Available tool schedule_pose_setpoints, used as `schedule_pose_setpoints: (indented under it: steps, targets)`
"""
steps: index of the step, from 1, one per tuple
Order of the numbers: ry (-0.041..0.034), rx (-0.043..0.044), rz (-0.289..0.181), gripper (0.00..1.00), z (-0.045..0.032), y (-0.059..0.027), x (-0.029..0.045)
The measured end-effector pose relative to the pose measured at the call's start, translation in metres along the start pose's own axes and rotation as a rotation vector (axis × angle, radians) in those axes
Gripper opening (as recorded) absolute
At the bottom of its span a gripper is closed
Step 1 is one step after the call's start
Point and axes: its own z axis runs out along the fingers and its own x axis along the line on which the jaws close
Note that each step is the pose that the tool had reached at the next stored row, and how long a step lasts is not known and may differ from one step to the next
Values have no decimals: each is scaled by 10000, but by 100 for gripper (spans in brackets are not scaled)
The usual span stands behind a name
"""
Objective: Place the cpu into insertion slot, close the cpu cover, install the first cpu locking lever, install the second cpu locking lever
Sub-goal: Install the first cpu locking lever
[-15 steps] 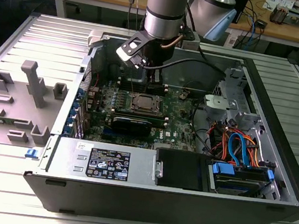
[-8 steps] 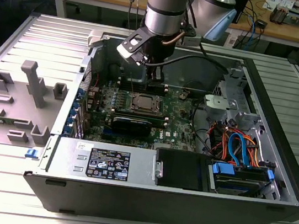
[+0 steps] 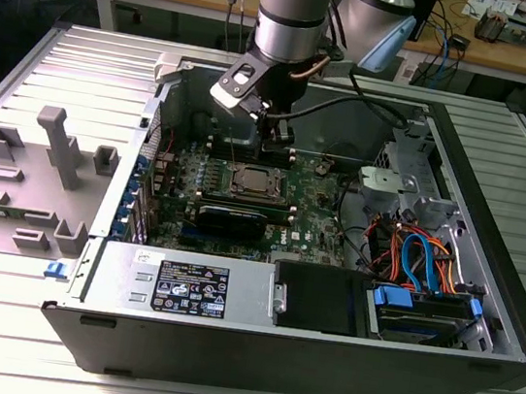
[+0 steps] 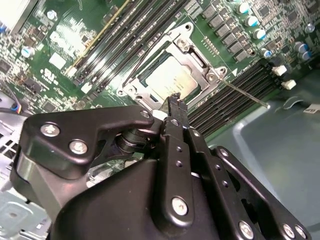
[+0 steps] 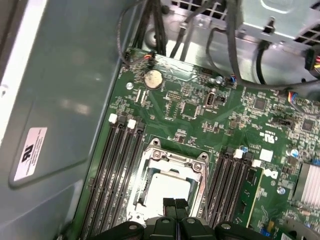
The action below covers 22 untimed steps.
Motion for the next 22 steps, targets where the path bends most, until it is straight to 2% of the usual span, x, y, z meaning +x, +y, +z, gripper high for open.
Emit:
schedule_pose_setpoints:
  steps: [9, 12, 22]
  targets:
    - [1, -2, -55, 11, 0, 0, 0]
    - [4, -5, -205, 11, -1, 0, 0]
    - [27, -38, -2186, 11, -8, 0, 0]
